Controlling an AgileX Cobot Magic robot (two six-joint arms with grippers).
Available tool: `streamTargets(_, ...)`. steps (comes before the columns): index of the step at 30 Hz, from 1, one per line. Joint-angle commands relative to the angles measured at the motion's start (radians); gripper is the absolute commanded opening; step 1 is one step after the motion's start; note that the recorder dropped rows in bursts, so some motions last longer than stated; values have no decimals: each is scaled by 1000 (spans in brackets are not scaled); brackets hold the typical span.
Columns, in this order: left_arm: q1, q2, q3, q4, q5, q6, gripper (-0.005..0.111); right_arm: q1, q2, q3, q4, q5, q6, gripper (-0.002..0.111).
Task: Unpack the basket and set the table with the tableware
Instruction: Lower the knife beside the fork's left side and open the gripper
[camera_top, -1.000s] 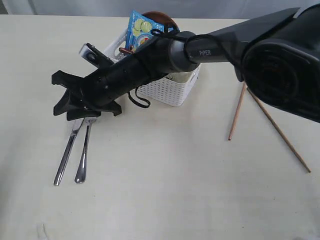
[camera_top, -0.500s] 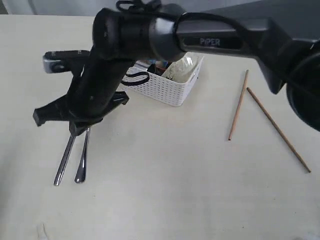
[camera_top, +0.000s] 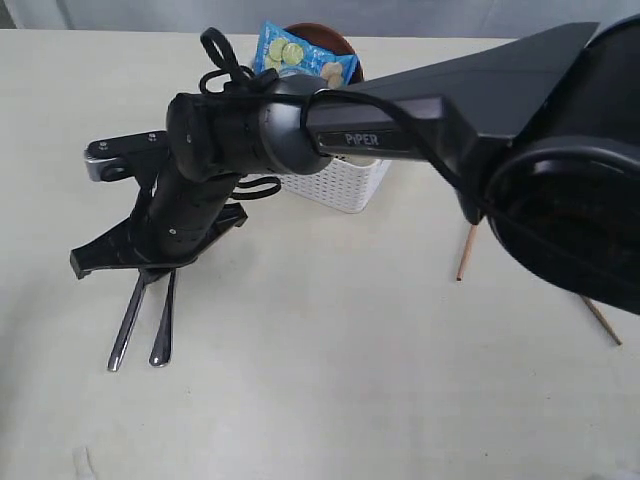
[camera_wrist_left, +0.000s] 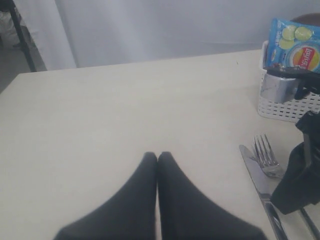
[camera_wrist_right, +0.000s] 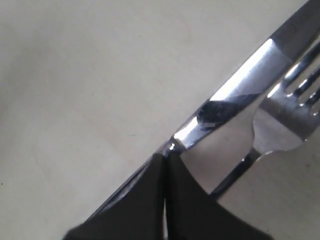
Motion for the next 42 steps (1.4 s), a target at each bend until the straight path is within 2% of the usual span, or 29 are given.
streamTargets(1,-5,-2,2,-4,-1,-2,0,-8,5,-1,-11,-30,-8,-1)
streamTargets(37,-5,-2,2,-1,-1,-2,0,-12,36,-1,-45,-116,-9,-1)
streamTargets(42,-5,-2,2,-1,-1,-2,0,-12,-15,-1,-48,-107,-18,-1)
